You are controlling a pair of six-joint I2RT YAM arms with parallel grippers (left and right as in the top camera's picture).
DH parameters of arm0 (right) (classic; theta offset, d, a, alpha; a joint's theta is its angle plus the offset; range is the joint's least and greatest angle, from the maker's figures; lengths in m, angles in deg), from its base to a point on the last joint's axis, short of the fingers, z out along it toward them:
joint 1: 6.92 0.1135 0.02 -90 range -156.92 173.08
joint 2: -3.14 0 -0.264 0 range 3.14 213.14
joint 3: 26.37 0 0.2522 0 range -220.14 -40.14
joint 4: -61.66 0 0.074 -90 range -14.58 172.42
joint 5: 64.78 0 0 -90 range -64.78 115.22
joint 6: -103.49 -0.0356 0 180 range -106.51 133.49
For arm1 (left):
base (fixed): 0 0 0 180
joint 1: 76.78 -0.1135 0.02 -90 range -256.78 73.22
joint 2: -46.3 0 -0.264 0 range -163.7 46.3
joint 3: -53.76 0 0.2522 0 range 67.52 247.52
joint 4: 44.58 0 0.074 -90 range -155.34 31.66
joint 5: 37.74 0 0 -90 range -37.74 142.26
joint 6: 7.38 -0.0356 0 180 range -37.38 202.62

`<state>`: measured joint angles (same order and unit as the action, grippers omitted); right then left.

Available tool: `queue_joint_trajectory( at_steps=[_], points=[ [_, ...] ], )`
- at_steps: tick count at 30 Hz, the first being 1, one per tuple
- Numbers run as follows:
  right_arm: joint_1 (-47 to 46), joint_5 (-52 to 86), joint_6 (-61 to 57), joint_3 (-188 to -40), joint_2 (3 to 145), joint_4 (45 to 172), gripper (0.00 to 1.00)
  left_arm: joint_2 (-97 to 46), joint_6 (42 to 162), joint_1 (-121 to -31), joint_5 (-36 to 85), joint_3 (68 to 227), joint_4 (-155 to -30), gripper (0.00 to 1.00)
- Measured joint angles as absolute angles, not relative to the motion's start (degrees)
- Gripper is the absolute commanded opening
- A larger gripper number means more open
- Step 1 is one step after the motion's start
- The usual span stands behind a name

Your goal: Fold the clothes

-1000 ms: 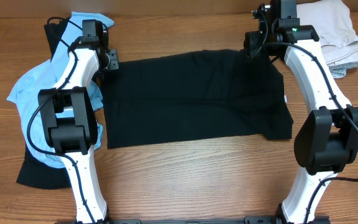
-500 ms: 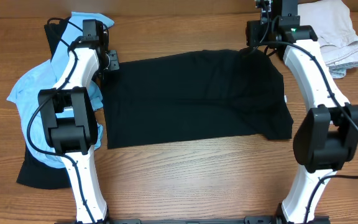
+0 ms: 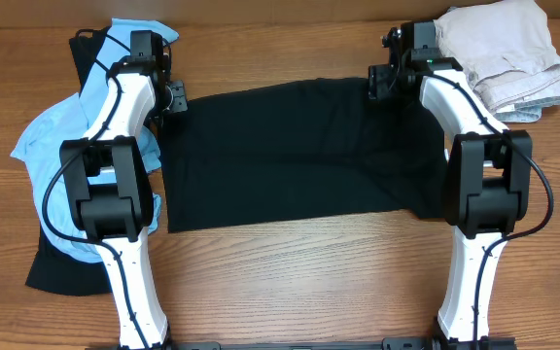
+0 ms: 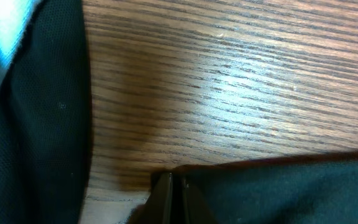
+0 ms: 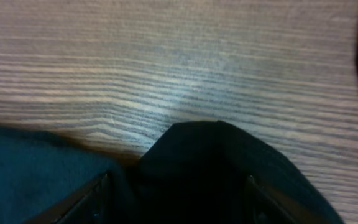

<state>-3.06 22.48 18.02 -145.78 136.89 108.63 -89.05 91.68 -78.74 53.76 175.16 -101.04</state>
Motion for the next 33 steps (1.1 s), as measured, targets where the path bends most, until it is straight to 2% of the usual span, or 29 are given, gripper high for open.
queue_joint_trajectory(
  at_steps=[2, 5, 8, 10, 11, 16, 23, 27, 29, 33],
  points=[
    [-3.1, 22.5, 18.0, -145.8, 136.9, 108.7, 0.69, -89.0, 91.7, -78.7, 53.8, 175.2, -101.1, 0.04],
    [-3.1, 22.5, 18.1, -145.8, 136.9, 109.8, 0.57, -89.0, 91.7, -78.7, 53.8, 175.2, -101.1, 0.04],
    [-3.1, 22.5, 18.0, -145.8, 136.9, 111.5, 0.3, -89.0, 91.7, -78.7, 53.8, 175.2, -101.2, 0.04],
    [-3.1, 22.5, 17.7, -145.8, 136.9, 112.8, 0.06, -89.0, 91.7, -78.7, 53.8, 175.2, -101.3, 0.04],
    [-3.1, 22.5, 17.7, -145.8, 136.9, 113.1, 0.04, -89.0, 91.7, -78.7, 53.8, 175.2, -101.5, 0.04],
    [-3.0, 22.5, 16.4, -145.9, 136.9, 115.2, 0.04, -89.0, 91.7, -78.7, 53.8, 175.3, -101.7, 0.04],
    [-2.1, 22.3, 14.4, -147.8, 135.7, 129.9, 0.04, -89.0, 91.7, -78.6, 55.0, 175.3, -102.1, 0.04],
    [-0.7, 20.9, 11.1, -147.8, 134.3, 139.7, 0.22, -89.0, 91.7, -78.6, 55.4, 175.3, -102.1, 0.04],
    [0.0, 20.4, 9.5, -147.3, 134.1, 142.2, 0.38, -89.0, 91.7, -78.5, 55.5, 175.3, -102.1, 0.04],
    [0.4, 19.6, 8.6, -145.9, 134.1, 143.8, 0.43, -89.0, 91.7, -78.4, 55.8, 175.3, -102.0, 0.04]
  ],
)
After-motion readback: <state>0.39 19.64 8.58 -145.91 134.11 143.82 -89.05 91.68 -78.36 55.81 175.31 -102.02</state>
